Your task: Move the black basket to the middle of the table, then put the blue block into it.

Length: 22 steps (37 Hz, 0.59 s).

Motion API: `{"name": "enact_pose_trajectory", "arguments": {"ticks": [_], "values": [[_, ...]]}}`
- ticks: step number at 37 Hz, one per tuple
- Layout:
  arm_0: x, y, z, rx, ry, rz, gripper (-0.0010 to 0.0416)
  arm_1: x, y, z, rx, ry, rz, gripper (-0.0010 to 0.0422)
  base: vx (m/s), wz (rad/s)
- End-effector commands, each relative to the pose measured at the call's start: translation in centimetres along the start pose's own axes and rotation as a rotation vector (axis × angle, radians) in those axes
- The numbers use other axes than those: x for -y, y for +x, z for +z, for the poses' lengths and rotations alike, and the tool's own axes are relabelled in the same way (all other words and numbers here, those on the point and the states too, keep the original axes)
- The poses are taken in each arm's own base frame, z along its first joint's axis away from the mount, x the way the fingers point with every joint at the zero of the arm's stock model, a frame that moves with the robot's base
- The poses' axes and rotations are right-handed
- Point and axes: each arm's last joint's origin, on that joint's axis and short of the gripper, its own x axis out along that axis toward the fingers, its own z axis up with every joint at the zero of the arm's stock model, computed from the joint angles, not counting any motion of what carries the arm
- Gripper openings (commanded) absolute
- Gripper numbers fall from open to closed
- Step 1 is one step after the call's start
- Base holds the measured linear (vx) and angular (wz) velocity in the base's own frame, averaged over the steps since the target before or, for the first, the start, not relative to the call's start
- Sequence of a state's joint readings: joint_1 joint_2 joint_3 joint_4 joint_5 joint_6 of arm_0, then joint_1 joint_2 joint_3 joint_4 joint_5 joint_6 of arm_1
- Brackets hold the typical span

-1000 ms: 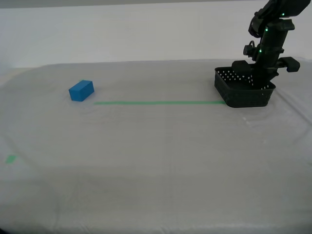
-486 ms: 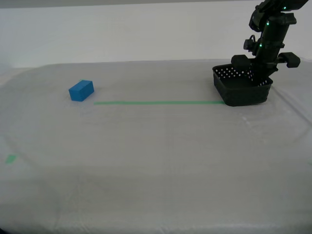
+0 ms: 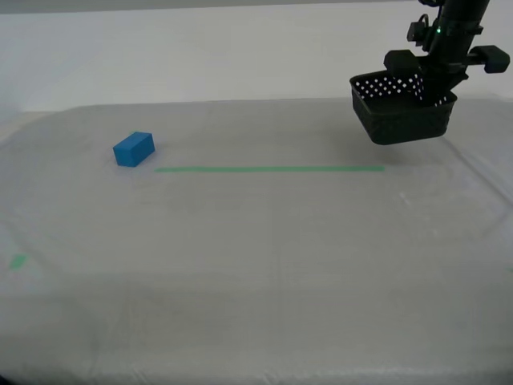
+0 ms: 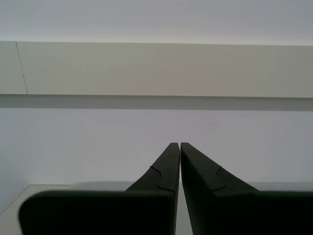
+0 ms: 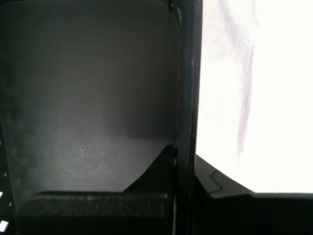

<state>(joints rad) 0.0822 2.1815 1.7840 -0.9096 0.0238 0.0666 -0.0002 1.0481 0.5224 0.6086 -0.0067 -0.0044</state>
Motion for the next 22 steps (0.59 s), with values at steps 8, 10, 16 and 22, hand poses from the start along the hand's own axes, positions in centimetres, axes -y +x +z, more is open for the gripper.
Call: {"name": "enact_pose_trajectory", "arguments": {"ticks": [8,10,16,22], "values": [[-2.3,-3.1,-0.7,0.01,-0.043,0.016,-0.0001,0.0,0.0,0.1,0.006,0.001,0.0,0.0,0.0,0.0],[-2.7,-3.3,-0.9,0.0,-0.049,0.023,-0.0001,0.0,0.0,0.1,0.006,0.001,0.0,0.0,0.0,0.0],[-4.0,-4.1,-1.5,-0.033,-0.081,0.063,-0.0001,0.0,0.0,0.1,0.006,0.002,0.0,0.0,0.0,0.0],[-5.6,-5.1,-1.9,-0.027,-0.074,0.135,-0.0001,0.0,0.0,0.1,0.007,0.002,0.0,0.0,0.0,0.0]]}}
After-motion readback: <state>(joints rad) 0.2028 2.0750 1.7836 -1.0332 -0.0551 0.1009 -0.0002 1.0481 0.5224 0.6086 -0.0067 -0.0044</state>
